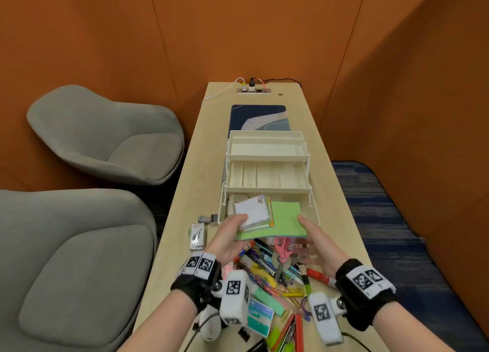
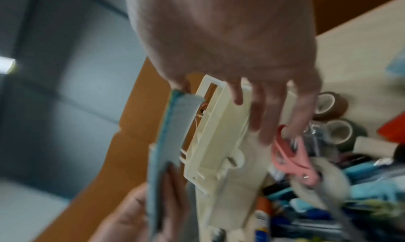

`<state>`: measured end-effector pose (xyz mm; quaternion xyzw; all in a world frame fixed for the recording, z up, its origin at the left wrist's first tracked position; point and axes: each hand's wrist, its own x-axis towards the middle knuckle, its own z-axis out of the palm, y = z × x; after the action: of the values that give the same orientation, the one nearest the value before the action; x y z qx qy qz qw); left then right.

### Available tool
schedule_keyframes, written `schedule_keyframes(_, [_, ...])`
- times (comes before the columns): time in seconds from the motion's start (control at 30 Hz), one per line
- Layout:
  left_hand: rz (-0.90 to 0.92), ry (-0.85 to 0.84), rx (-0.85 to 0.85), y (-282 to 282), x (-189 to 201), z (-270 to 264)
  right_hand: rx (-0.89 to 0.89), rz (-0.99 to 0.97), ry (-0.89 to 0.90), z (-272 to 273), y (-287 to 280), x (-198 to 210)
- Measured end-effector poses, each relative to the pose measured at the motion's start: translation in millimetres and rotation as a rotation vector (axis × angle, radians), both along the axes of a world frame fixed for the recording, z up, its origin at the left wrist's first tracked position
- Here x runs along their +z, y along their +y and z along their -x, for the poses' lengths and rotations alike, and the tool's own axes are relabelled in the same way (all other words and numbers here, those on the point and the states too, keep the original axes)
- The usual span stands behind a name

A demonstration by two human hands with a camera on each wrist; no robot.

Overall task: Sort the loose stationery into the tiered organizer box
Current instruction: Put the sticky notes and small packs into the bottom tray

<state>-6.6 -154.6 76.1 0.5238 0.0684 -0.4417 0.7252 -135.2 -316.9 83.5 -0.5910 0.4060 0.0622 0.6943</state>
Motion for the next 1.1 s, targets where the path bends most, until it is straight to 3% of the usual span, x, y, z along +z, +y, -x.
schedule_keyframes(0.1, [-0.062, 0.052, -0.018, -22.5, -2.2, -19.5, -0.134, -0.272, -0.142, -14.7, -18.2, 10.7])
schedule_keyframes(0.2, [-0.227, 0.025, -0.086, -44.2, -3.5, -35.8, -0.174, -0.056, -0.067, -43.7, -36.8, 6.2])
schedule_keyframes(0.3, [-0.436, -0.073, -0.194, -65.9, -7.9, -53.4, -0.038, 0.192, 0.098, -70.7, -50.6, -3.7])
schedule_keyframes(0.47, [-0.854, -0.444, -0.494, -93.7, -25.8, -76.1, 0.243, 0.566, 0.338, -102.1, -73.3, -33.0])
schedule_keyframes(0.7, [-1.004, -0.596, -0.613, -112.4, -44.9, -87.0, 0.321, 0.574, 0.369, -123.3, -87.2, -60.5])
schedule_keyframes(0.8, [-1.062, -0.688, -0.693, -112.2, -47.0, -85.0, 0.473, 0.533, 0.388, -125.8, -83.4, -60.5])
schedule_keyframes(0.97, [-1.062, -0.816, -0.765, -106.7, -49.7, -77.9, 0.552, 0.493, 0.404, -122.7, -86.8, -66.6])
schedule_keyframes(1.1, [-1.022, -0.929, -0.984, -100.7, -51.0, -65.1, 0.701, 0.706, 0.459, -125.0, -79.8, -58.2])
